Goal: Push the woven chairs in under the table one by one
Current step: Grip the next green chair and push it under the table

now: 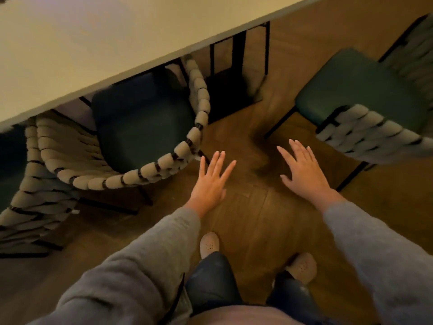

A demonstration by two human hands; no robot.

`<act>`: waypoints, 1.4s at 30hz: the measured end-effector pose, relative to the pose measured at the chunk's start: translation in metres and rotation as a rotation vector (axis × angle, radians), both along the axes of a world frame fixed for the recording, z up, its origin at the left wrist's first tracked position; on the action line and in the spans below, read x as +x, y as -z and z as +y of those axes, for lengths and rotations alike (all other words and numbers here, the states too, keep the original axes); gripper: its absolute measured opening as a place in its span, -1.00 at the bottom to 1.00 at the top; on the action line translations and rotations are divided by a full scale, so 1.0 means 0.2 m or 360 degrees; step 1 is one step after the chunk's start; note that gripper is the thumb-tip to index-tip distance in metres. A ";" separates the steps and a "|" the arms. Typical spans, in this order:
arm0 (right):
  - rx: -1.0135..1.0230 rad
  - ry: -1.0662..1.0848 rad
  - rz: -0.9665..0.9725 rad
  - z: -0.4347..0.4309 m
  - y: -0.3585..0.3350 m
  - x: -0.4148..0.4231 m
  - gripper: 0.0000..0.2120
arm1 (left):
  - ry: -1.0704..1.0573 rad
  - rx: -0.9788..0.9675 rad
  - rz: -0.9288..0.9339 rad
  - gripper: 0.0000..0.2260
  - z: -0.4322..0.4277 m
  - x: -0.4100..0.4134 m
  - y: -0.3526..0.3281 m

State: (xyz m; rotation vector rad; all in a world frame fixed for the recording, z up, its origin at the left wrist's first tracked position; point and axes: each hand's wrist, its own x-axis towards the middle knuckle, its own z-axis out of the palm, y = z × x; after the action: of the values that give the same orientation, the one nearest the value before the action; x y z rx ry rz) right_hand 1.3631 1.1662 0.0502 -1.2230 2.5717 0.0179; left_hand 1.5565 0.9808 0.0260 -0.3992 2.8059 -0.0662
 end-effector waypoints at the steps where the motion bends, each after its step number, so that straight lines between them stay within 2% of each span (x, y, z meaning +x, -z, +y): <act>1: -0.0017 0.0032 0.0000 0.11 -0.01 -0.05 -0.22 | 0.0060 -0.0009 -0.0006 -0.24 0.10 -0.08 -0.02; 6: -0.0047 0.0189 -0.0004 0.82 -0.02 -0.29 -0.19 | 0.0300 -0.0047 -0.0023 -0.28 0.69 -0.46 -0.07; 10: 0.0003 0.0278 -0.0016 1.33 -0.04 -0.51 -0.17 | 0.0305 -0.0072 -0.0014 -0.30 1.12 -0.75 -0.11; 16: -0.0014 0.0436 0.0070 1.85 -0.14 -0.83 -0.16 | 0.0411 0.0016 -0.0023 -0.30 1.64 -1.18 -0.15; 21: -0.0104 0.0454 0.0124 1.98 -0.12 -1.07 -0.12 | 0.0391 0.0122 0.0044 -0.25 1.82 -1.62 -0.20; 25: -0.0094 0.0316 0.0126 1.99 -0.08 -1.39 -0.05 | 0.0399 0.0236 0.0080 -0.20 1.85 -2.01 -0.18; 28: 0.0008 0.0193 0.0109 2.01 -0.06 -1.71 0.06 | 0.0486 0.0337 -0.0028 -0.18 1.86 -2.34 -0.12; 30: 0.0140 0.0127 0.0068 2.02 -0.06 -1.93 0.11 | 0.0431 0.0496 -0.0156 -0.16 1.87 -2.53 -0.08; 32: 0.0287 0.0066 0.0008 2.05 -0.06 -2.10 0.15 | 0.0366 0.0681 -0.0275 -0.13 1.90 -2.65 -0.06; 35: 0.0450 -0.0004 -0.0030 2.11 -0.04 -2.32 0.15 | 0.0401 0.0765 -0.0420 -0.11 1.95 -2.77 -0.03; 40: 0.0594 -0.0166 -0.0094 2.09 -0.02 -2.69 0.10 | 0.0037 0.1166 -0.0447 -0.15 1.96 -2.98 -0.05; 42: 0.0610 -0.0268 -0.0101 2.04 -0.02 -2.84 0.07 | -0.0089 0.1191 -0.0408 -0.17 1.93 -3.08 -0.06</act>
State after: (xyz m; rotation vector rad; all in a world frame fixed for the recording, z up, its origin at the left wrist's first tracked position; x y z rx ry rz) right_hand 0.7957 1.5749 0.0543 -1.2577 2.2633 0.4759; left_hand 0.9406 1.3664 0.0374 -0.2543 2.3401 0.8488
